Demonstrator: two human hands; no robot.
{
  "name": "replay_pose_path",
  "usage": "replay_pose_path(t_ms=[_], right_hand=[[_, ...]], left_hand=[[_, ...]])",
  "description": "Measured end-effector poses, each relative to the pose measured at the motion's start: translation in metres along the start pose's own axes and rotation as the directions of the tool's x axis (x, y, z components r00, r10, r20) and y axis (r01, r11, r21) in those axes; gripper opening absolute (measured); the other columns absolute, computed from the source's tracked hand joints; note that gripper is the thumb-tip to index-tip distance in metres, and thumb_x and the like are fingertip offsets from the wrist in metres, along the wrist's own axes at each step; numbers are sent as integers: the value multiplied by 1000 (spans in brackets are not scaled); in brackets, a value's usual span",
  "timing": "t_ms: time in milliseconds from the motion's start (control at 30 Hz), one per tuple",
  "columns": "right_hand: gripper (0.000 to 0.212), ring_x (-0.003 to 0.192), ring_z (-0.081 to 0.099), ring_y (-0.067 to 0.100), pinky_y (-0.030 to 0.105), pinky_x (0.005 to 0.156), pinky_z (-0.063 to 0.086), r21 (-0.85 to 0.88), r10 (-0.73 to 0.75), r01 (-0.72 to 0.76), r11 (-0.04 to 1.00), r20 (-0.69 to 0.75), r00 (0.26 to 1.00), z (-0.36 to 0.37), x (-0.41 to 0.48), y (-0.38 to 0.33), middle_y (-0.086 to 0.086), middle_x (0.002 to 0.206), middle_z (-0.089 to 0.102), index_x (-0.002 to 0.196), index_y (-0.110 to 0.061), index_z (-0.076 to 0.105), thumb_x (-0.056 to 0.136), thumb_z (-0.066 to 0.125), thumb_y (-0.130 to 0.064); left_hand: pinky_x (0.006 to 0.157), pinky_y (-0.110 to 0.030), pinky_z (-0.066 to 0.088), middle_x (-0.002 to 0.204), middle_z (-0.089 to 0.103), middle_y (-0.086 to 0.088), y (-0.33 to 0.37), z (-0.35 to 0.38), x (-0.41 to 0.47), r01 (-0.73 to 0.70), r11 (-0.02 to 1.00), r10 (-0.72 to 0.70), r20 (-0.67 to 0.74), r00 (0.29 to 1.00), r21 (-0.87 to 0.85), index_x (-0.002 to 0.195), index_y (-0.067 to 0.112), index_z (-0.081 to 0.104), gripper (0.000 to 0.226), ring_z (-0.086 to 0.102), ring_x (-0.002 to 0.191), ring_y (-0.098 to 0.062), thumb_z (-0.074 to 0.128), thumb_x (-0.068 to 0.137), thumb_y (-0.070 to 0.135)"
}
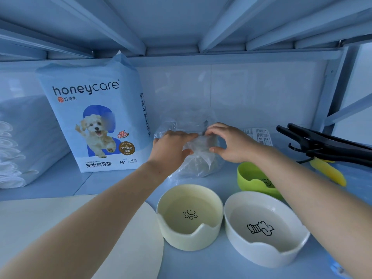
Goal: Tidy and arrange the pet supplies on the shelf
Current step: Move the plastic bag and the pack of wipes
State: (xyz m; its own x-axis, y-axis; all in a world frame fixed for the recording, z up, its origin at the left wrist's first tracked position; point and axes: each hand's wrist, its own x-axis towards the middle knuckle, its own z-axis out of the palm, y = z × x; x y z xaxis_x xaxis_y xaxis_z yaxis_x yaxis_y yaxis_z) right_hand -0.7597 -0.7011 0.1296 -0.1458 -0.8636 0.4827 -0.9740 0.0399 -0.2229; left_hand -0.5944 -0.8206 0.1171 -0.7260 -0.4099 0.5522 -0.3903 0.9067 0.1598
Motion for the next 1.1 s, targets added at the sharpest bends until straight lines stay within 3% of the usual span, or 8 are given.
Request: replay_pose_path(t_ms=[167, 267, 467, 733, 867, 967, 1100], right_hand=[[39, 112, 49, 13, 23, 96, 36, 39, -13, 14, 999, -9, 1000, 4, -4, 3, -3, 123, 49, 117, -15, 53, 82, 67, -24], [43, 103, 52, 13, 25, 89, 40, 36, -41, 42, 998, -45, 998, 5, -4, 2, -3, 116, 51, 113, -14, 56, 78, 72, -34], [40, 106, 53, 15, 28, 90, 44, 83, -78, 83, 993, -68, 995, 6, -4, 8, -2, 117, 54, 114, -14, 59, 80, 71, -30], [45, 126, 45, 20, 23, 100, 31, 29, -53, 55, 998, -66, 996, 9, -3, 15, 2, 139, 46, 130, -12, 49, 88, 61, -21], [51, 129, 42, 15, 19, 102, 28, 66, 0, 5, 998, -73, 997, -12, -9, 31, -2, 143, 44, 135, -22, 45, 87, 62, -28], [47, 121, 50, 15, 21, 100, 36, 87, 83, -75, 993, -99, 992, -40, -19, 57, -3, 136, 52, 131, -21, 50, 87, 62, -34], [36, 117, 53, 13, 28, 96, 43, 25, 150, -149, 988, -37, 988, -68, -32, 92, -1, 124, 60, 122, -16, 58, 87, 64, -24]], left_hand=[[92, -46, 45, 123, 60, 8, 6, 3, 2, 13, 1000, -13, -10, 1000, 21, 128, 39, 51, 45, 49, 117, -20, 64, 86, 34], [91, -45, 46, 124, 60, 7, 9, 4, 0, 29, 999, -28, -24, 999, 33, 129, 38, 51, 45, 50, 118, -21, 63, 86, 37], [90, -45, 47, 124, 60, 7, 16, 7, -5, 48, 996, -44, -52, 998, 79, 129, 36, 52, 44, 50, 115, -23, 62, 86, 37], [91, -45, 46, 122, 60, 2, 30, 9, 7, 118, 988, -117, -15, 993, 104, 129, 36, 51, 43, 51, 115, -25, 62, 87, 35], [95, -43, 45, 125, 54, -2, 33, 1, 10, 115, 988, -120, 41, 992, 103, 130, 35, 50, 48, 49, 118, -26, 64, 85, 34], [92, -41, 47, 126, 48, 0, 38, -10, 12, 117, 987, -115, -26, 993, 111, 126, 34, 53, 49, 45, 119, -23, 67, 80, 40], [89, -43, 46, 128, 48, 1, 59, -19, 30, 125, 985, -101, -192, 976, 122, 124, 31, 53, 44, 44, 118, -24, 62, 82, 43]])
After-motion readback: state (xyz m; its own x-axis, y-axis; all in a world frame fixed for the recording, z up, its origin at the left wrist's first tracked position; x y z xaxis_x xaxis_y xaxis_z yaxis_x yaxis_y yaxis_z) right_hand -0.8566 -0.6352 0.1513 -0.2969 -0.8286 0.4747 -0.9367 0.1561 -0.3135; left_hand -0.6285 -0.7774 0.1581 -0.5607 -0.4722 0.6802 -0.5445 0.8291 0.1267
